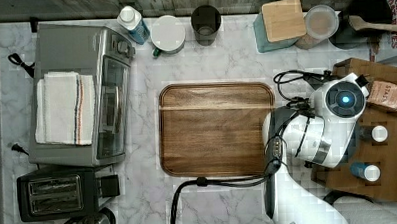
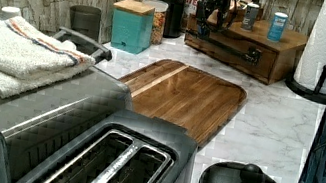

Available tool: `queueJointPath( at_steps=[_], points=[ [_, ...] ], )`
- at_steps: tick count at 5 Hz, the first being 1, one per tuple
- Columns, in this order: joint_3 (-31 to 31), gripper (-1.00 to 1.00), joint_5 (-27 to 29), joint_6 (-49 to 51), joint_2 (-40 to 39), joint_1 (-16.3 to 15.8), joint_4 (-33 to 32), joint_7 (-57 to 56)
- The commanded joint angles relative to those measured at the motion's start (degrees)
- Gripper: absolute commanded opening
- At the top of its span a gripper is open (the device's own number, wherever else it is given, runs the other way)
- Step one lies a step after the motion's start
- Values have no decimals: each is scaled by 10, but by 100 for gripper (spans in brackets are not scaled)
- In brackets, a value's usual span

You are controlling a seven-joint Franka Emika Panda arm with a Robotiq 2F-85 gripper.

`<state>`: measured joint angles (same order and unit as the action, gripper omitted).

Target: Open the drawer.

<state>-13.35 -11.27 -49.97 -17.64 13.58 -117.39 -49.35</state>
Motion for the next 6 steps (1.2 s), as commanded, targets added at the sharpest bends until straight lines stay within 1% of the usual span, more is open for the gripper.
queueJointPath(
  at_steps=[1, 2, 4, 5, 6],
  points=[
    [-18, 100, 2, -66, 18, 10, -11, 60],
    [-15, 100, 18, -73, 14, 16, -20, 49],
    [-20, 100, 12, -91, 36, -7, -65, 107],
    [-33, 100, -36, -127, 23, -18, -79, 141],
    [-19, 100, -21, -178, 7, 16, -95, 98]
  ],
)
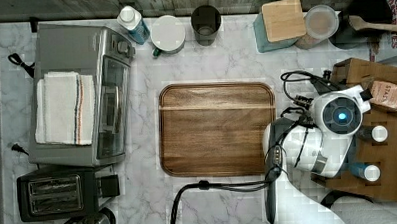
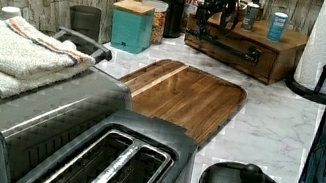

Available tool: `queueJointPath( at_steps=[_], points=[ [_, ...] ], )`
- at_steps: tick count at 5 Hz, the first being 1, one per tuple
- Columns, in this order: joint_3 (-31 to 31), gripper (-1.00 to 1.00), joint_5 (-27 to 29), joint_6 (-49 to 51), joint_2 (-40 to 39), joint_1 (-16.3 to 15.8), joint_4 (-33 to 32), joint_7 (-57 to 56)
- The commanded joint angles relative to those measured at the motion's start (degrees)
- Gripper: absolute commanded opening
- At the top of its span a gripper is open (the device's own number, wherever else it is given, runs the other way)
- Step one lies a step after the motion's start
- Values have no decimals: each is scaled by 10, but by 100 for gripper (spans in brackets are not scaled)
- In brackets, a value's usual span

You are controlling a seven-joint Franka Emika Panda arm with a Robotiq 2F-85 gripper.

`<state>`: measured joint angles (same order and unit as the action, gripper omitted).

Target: Open the drawer.

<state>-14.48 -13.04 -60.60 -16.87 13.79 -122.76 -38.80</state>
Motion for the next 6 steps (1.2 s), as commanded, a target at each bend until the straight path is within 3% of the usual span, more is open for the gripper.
queueJointPath(
  at_steps=[1, 3, 4, 6],
  points=[
    [-5, 100, 1, -100, -12, 15, -60, -9],
    [-14, 100, -10, -101, -34, 9, -60, 4],
    [17, 100, 24, -83, -38, 34, -54, -46],
    [35, 100, 40, -33, -51, 29, -38, -61]
  ],
)
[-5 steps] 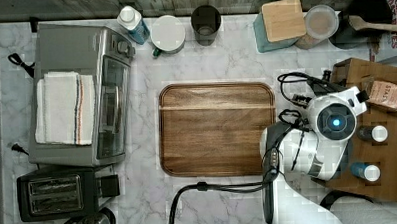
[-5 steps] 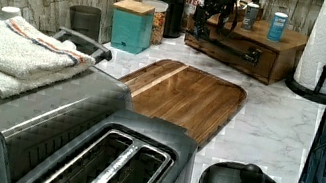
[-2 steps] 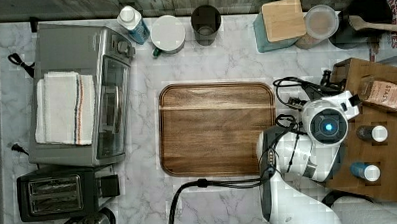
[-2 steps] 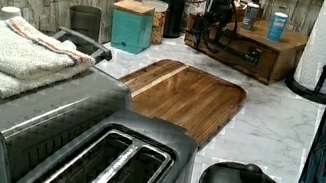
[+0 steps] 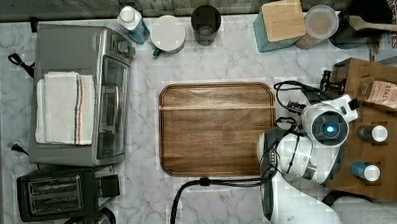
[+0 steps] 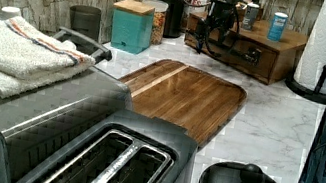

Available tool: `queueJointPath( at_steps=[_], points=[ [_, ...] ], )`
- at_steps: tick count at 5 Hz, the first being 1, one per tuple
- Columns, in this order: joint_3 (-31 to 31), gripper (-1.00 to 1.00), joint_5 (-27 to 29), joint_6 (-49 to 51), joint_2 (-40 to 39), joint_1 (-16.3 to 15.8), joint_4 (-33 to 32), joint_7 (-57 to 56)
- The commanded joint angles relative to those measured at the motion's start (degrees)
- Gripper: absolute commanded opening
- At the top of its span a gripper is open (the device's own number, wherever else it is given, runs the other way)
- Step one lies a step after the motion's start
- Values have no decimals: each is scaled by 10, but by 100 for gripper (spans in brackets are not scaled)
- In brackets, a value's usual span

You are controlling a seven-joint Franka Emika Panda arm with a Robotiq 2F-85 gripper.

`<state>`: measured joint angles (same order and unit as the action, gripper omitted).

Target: Open the drawer.

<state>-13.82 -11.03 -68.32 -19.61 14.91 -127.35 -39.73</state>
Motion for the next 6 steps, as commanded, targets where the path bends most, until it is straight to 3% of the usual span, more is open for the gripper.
queueJointPath(
  at_steps=[1, 2, 3, 4, 5, 6],
  points=[
    [43, 100, 42, 14, -2, 13, -22, -51],
    [105, 100, 117, 32, 27, 44, -40, -109],
    [182, 100, 219, 99, 13, 87, -12, -218],
    [204, 100, 216, 41, 25, 48, -54, -162],
    [195, 100, 174, -17, 24, -2, -79, -71],
    [199, 100, 134, -15, 24, -32, -78, 4]
  ],
)
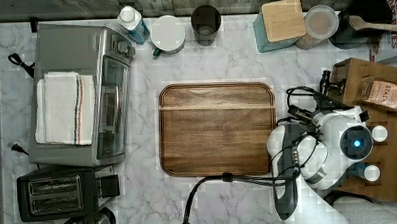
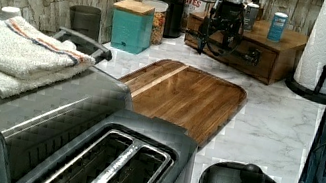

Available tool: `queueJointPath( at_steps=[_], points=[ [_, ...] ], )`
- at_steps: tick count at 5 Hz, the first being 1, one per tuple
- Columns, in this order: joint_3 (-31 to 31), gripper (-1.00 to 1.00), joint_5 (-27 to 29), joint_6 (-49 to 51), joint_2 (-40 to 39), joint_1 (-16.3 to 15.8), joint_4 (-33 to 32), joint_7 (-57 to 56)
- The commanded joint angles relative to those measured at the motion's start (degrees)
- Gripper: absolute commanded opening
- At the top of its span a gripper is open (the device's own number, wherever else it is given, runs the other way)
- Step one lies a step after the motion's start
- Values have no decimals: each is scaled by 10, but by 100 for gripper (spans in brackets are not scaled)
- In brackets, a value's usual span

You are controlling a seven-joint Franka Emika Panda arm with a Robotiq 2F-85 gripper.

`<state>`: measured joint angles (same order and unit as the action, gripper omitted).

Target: Open the drawer.

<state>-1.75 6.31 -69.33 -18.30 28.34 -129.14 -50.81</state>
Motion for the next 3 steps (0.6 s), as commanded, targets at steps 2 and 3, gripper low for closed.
queueJointPath(
  at_steps=[2, 3],
  points=[
    [111, 100, -58, 7, 23, -195, -56, 188],
    [126, 100, -65, 9, 14, -201, -39, 189]
  ],
)
